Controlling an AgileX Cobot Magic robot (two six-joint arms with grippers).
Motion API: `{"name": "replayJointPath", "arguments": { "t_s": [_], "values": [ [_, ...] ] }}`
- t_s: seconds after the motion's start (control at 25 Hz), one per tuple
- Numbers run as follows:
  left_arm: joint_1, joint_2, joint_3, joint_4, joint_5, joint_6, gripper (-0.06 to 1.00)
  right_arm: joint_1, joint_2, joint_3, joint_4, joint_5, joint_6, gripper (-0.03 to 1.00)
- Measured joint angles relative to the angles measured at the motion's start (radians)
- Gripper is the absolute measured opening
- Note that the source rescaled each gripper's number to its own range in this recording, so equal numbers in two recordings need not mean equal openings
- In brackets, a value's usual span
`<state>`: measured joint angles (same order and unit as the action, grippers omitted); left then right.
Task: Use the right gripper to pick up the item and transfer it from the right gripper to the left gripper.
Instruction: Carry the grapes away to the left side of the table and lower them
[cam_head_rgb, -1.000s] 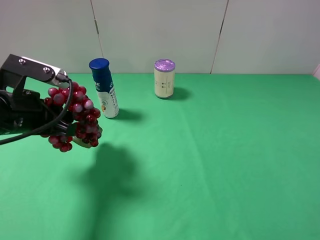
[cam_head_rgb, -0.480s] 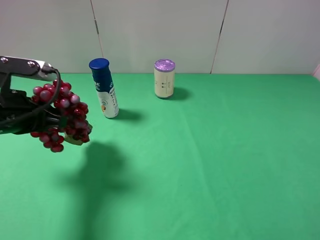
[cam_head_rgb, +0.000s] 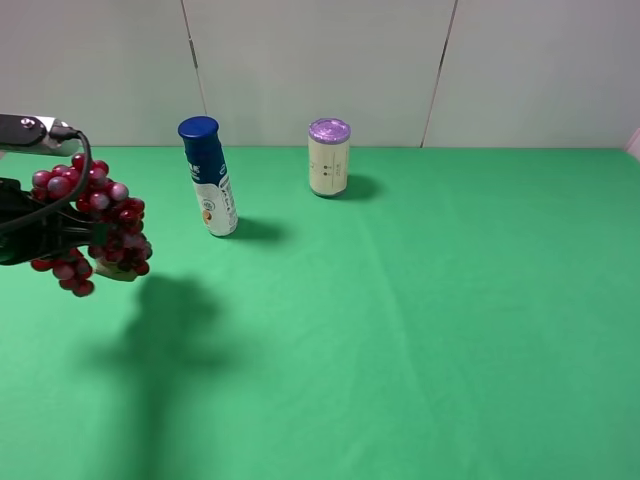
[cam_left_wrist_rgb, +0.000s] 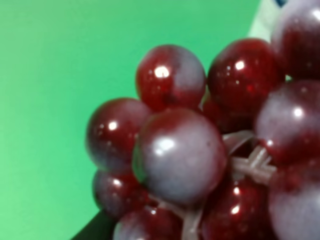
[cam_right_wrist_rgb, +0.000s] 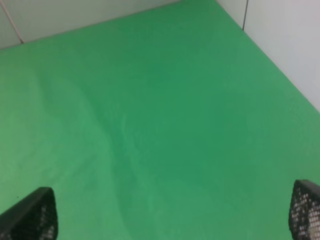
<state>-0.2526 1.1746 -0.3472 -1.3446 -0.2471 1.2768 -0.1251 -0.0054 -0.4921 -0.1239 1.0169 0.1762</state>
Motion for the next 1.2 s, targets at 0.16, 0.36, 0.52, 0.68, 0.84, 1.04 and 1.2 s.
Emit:
{"name": "replayJointPath", "arguments": {
  "t_s": [0.16, 0.36, 0.52, 0.68, 0.84, 1.04, 1.2],
  "values": [
    [0.1, 0.0, 0.0, 0.127, 0.01, -0.084, 0.0, 0.0, 0.0, 0.0, 0.0, 0.0, 0.0, 1.0],
    [0.213, 0.04, -0.007, 0.357, 0.019, -0.27, 0.0, 0.0, 0.0, 0.0, 0.0, 0.0, 0.0, 1.0],
    [0.231, 0.138, -0.054, 0.488, 0.018, -0.346, 0.0, 0.0, 0.0, 0.0, 0.0, 0.001, 0.0, 1.0],
    [0.231, 0.234, -0.123, 0.542, 0.0, -0.355, 0.0, 0.0, 0.0, 0.0, 0.0, 0.001, 0.0, 1.0],
    [0.231, 0.307, -0.184, 0.59, -0.013, -0.358, 0.0, 0.0, 0.0, 0.0, 0.0, 0.001, 0.0, 1.0],
    [0.231, 0.365, -0.22, 0.635, -0.023, -0.359, 0.0, 0.0, 0.0, 0.0, 0.0, 0.001, 0.0, 1.0],
    [0.231, 0.415, -0.225, 0.64, -0.027, -0.373, 0.0, 0.0, 0.0, 0.0, 0.0, 0.001, 0.0, 1.0]
  ]
}}
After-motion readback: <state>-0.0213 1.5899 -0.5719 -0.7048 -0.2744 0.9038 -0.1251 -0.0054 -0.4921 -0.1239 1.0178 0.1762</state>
